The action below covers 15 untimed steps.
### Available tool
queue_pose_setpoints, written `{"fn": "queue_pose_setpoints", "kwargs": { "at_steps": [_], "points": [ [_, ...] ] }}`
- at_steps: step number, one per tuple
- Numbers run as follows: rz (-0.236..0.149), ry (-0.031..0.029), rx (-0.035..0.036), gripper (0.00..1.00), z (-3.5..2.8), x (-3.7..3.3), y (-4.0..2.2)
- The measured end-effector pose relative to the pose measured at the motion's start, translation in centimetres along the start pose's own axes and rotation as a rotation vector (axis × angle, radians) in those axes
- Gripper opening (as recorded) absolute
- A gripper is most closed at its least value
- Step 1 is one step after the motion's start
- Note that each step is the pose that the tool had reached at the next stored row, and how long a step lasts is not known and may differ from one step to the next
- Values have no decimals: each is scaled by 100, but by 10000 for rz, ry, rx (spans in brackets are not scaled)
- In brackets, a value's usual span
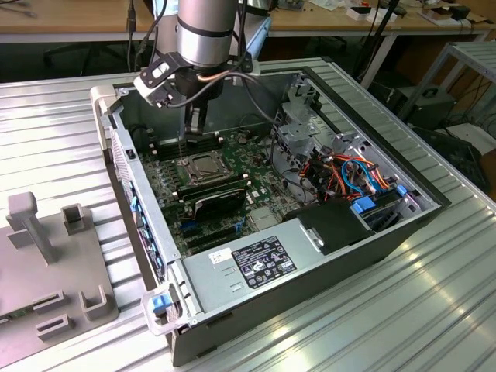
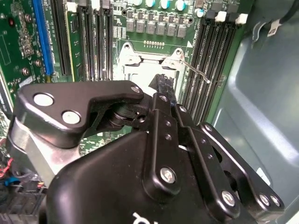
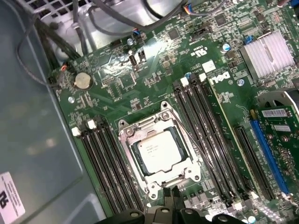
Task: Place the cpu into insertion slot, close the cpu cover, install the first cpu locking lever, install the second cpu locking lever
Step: 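Install the first cpu locking lever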
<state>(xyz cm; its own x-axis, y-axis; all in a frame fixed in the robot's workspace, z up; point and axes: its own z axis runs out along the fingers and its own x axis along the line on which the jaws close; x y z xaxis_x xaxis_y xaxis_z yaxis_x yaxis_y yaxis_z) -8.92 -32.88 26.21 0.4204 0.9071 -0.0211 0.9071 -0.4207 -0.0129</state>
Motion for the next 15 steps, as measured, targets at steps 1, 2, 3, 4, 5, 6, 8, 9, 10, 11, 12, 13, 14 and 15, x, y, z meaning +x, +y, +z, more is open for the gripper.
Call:
{"fn": "queue_pose_setpoints", "kwargs": {
  "at_steps": [1,2,3,4,5,6,8,9,10,11,12,13,14,15],
  "points": [
    [1,0,1,11,0,0,0],
    [1,0,1,11,0,0,0],
    [1,0,1,11,0,0,0],
    [2,0,2,11,0,0,0],
    [2,0,2,11,0,0,0],
    [2,-1,2,11,0,0,0],
    [22,0,3,11,0,0,-1],
    [58,0,4,11,1,-1,-1],
    [135,0,6,11,3,0,-1],
    [254,2,8,11,4,0,-1],
    [410,5,11,11,6,0,-1],
    [666,7,17,11,8,0,0],
    [771,9,18,11,8,0,0],
    [772,9,19,11,9,0,-1]
  ]
}}
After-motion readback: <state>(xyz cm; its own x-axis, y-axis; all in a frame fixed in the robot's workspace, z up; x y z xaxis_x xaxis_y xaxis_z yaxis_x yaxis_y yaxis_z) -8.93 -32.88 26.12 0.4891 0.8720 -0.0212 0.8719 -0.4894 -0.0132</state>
